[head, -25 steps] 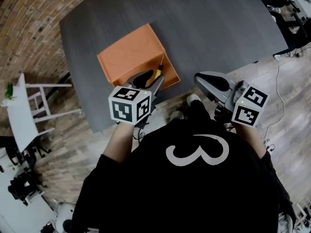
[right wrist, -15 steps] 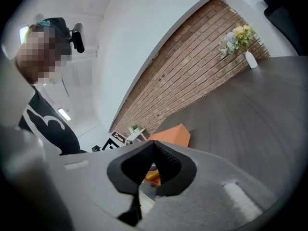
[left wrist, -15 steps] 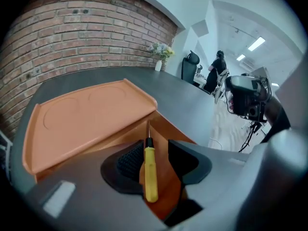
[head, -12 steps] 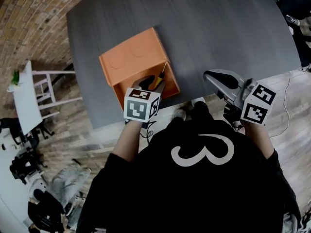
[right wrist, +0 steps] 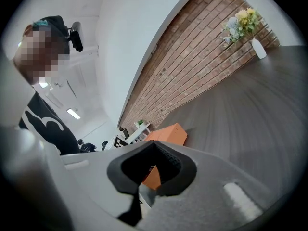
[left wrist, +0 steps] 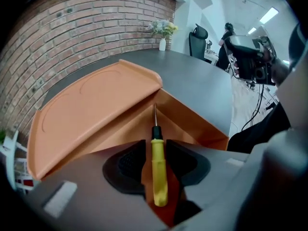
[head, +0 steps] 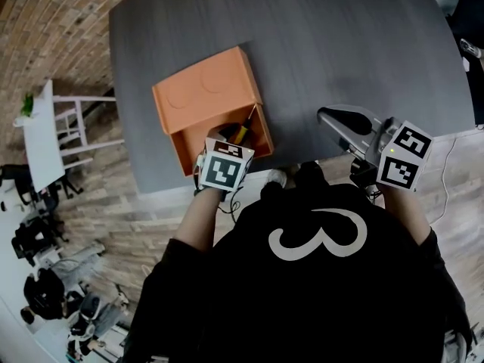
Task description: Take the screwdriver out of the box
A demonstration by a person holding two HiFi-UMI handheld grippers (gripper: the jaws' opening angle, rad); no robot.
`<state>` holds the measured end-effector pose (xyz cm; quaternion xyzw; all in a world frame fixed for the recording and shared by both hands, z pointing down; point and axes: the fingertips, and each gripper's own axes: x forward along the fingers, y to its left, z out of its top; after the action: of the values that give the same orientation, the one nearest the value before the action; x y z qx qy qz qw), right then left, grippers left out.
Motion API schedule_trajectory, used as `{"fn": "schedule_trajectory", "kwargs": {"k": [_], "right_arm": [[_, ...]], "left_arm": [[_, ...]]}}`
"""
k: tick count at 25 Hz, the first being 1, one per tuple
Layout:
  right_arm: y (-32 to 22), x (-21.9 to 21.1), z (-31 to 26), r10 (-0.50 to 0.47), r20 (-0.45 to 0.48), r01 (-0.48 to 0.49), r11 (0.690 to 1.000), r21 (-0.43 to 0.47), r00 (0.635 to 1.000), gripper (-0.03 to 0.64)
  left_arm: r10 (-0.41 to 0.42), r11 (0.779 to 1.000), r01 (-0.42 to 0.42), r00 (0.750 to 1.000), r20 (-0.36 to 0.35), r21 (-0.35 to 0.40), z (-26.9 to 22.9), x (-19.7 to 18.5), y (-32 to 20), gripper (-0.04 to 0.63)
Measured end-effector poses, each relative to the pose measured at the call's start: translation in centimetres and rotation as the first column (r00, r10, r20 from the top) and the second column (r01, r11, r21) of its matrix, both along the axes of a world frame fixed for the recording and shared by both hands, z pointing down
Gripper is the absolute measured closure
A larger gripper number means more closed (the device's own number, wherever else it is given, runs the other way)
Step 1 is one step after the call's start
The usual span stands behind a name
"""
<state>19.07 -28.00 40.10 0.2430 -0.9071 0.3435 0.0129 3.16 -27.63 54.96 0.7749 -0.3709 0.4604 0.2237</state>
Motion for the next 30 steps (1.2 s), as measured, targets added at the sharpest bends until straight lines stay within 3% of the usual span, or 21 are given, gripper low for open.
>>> {"fn": "schedule_trajectory", "kwargs": {"k": [8,18,25,30], "right_arm": [[-0.9,-0.2,1.2,-0.076,-0.005,0.076,0.997,-0.024,0.997,0.615],[-1.2,-1.0,2.9,-0.133,0.014,0.134,0.99,-0.053,0.991,0.615],[-0.6,-1.2,2.5,-0.098,0.005,0.098,0.994,-0.05,0.995,0.615],[1.6,-1.1,2.2,-0.045,-0.003,0.044,0.998,-0.046,0.999,0.615]], "left_arm": [[0.014,0.999,-0.013,1.0,0.028,-0.029,0.0,0.3,0.2,0.482],[-0.028,0.993,0.029,1.0,0.006,-0.114,0.3,0.2,0.2,0.494],[-0.003,0.998,0.006,0.999,0.049,-0.066,0.0,-1.0,-0.4,0.494],[0.055,0.998,-0.054,0.997,0.058,-0.026,-0.7,-0.9,0.9,0.495]]}}
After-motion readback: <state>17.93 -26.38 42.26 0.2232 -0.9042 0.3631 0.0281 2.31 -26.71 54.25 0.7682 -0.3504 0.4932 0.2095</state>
